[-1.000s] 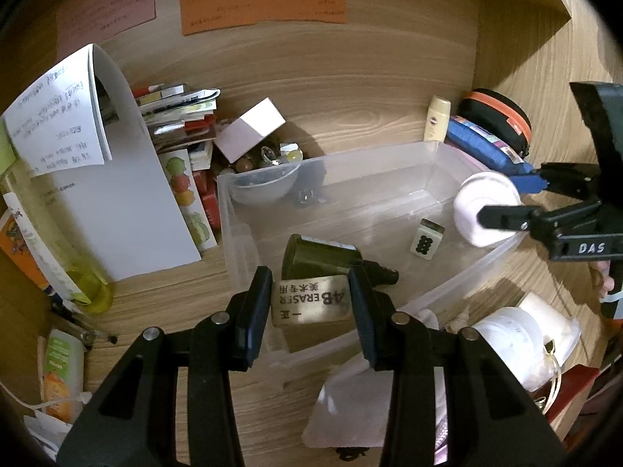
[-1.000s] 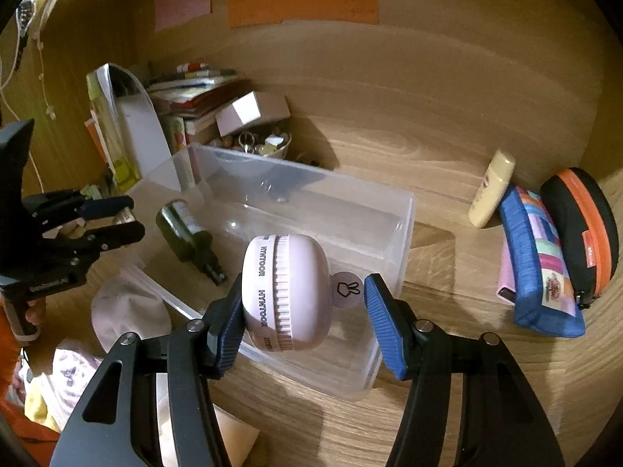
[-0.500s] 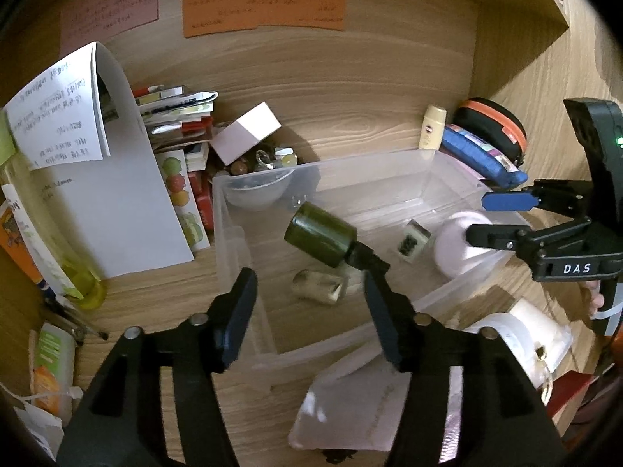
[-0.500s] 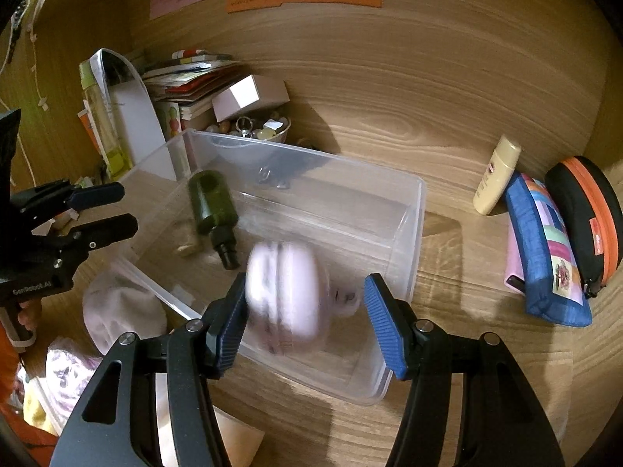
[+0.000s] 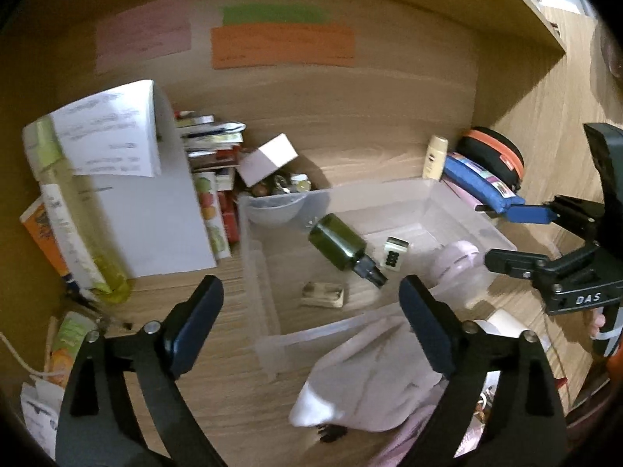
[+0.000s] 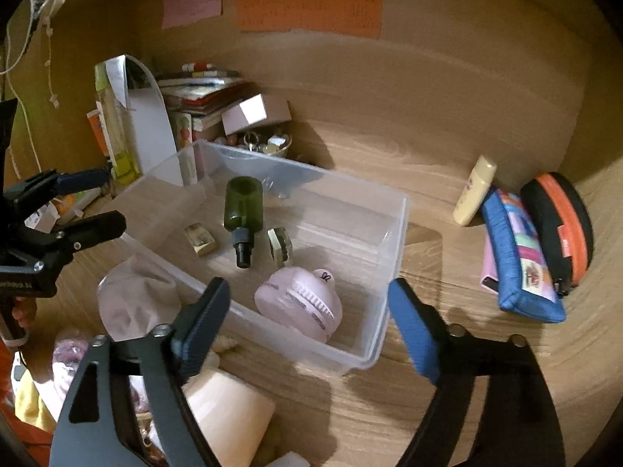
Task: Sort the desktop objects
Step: 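Grasp the bagged pink rope with the left gripper while the right gripper grasps the cream tub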
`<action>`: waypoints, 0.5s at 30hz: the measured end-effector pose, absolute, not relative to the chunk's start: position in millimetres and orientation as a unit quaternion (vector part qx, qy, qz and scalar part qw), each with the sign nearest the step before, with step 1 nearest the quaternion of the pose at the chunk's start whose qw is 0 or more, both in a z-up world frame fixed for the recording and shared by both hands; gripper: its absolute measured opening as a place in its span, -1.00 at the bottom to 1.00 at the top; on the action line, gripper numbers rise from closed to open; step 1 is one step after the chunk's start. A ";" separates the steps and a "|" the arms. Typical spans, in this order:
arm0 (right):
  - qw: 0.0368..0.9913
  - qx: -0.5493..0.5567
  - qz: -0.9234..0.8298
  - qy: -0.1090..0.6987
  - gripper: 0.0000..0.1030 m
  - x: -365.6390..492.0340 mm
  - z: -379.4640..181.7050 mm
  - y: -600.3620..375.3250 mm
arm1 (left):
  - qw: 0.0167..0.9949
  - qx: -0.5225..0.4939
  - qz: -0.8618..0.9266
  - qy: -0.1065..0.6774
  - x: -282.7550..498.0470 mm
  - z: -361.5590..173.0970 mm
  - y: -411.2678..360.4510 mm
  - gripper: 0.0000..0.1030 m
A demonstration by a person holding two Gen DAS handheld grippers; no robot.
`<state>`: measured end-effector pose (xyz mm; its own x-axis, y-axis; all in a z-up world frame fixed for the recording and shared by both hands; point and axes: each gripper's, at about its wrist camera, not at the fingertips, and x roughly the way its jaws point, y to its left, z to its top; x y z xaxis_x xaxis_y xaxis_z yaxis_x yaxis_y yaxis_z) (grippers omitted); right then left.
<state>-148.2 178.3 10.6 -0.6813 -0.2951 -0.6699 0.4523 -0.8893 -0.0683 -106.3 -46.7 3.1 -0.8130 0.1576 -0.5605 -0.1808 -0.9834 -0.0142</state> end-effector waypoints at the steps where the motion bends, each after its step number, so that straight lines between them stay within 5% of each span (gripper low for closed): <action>1: 0.206 0.342 -0.910 0.113 0.61 -145.4 12.2 179.1 | 0.084 -0.291 0.953 0.017 -102.7 4.7 -49.5 0.82; 15: 0.199 0.336 -0.918 0.070 0.61 -96.7 12.2 203.8 | 0.035 -0.289 0.957 0.014 -50.5 4.3 -69.9 0.92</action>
<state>-96.7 203.8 12.2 -0.6946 -0.3185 -0.6451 0.4128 -0.9108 0.0052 -50.5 -69.9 4.3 -0.8307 0.0589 -0.5535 -0.0753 -0.9971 0.0068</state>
